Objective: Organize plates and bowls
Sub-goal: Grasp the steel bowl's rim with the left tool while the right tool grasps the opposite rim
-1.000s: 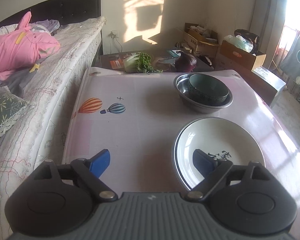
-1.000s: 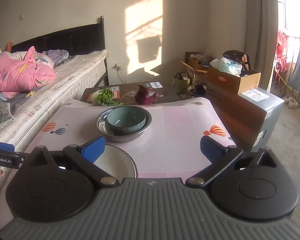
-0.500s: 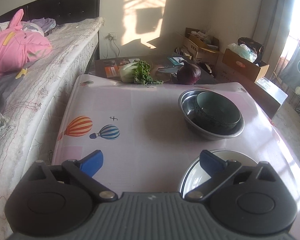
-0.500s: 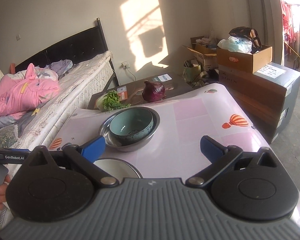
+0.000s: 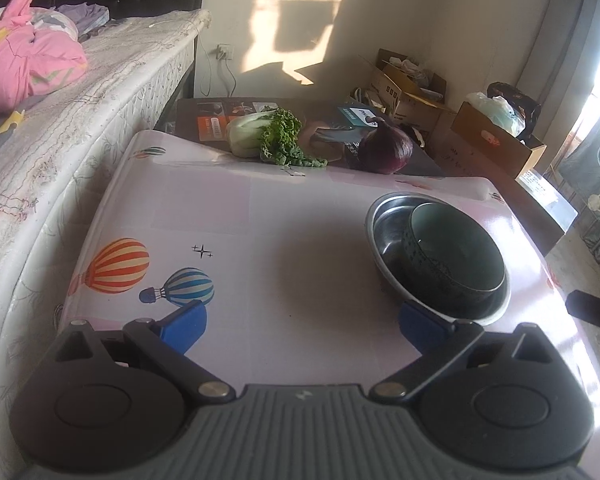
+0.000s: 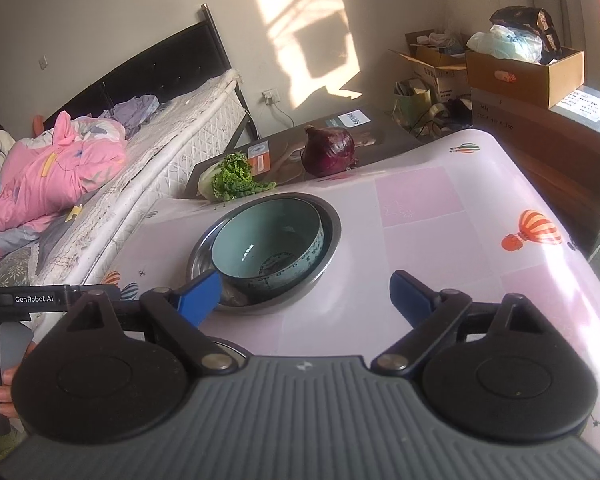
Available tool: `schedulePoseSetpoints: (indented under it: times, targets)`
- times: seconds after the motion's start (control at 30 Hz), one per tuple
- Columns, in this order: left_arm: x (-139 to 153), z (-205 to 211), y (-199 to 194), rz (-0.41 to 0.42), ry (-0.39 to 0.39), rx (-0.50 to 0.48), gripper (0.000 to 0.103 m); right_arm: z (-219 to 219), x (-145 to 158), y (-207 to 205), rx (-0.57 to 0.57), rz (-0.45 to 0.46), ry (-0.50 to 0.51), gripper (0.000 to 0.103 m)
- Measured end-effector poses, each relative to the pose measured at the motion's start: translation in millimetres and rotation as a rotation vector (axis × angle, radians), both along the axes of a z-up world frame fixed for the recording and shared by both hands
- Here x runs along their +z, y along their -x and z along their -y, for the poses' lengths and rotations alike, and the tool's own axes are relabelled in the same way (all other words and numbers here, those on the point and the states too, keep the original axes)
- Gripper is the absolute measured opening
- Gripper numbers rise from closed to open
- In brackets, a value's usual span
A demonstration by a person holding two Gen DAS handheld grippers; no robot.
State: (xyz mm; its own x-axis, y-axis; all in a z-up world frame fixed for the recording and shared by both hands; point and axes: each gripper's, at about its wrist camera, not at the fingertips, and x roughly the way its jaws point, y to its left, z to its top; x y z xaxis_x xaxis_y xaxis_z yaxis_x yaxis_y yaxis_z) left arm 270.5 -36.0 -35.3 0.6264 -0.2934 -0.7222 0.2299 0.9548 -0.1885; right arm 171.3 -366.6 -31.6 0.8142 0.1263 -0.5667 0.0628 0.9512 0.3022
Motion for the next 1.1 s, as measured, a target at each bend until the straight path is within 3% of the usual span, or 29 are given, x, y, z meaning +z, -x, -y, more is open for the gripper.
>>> schedulePoseSetpoints:
  times: [0.17,0.37,0.43,0.8,1.1]
  targets:
    - [0.5,11.2,-20.8,0.02,0.04,-0.018,0.094,5.3,-15.5,-35.4,0.017,-0.037,-0.043,0.074]
    - [-9.1,18.5,-54.7,-0.073,0.157,-0.022,0.065,19.9,-27.9,-69.4,-0.012,-0.075,-0.107,0.054]
    - [-13.4,23.6,-63.0,-0.1,0.162,-0.03,0.051,25.5,-33.0,-79.8,-0.024,-0.09,-0.125,0.049]
    - [-30.1,38.9,-84.5,-0.175,0.175,-0.033,0.031,38.5,-55.5,-118.4,-0.028,-0.141,-0.214,0.035]
    - [-30.3,46.5,-89.3,-0.195,0.177,-0.036,0.017,56.6,-49.6,-102.0,-0.083,-0.095,-0.263,0.029]
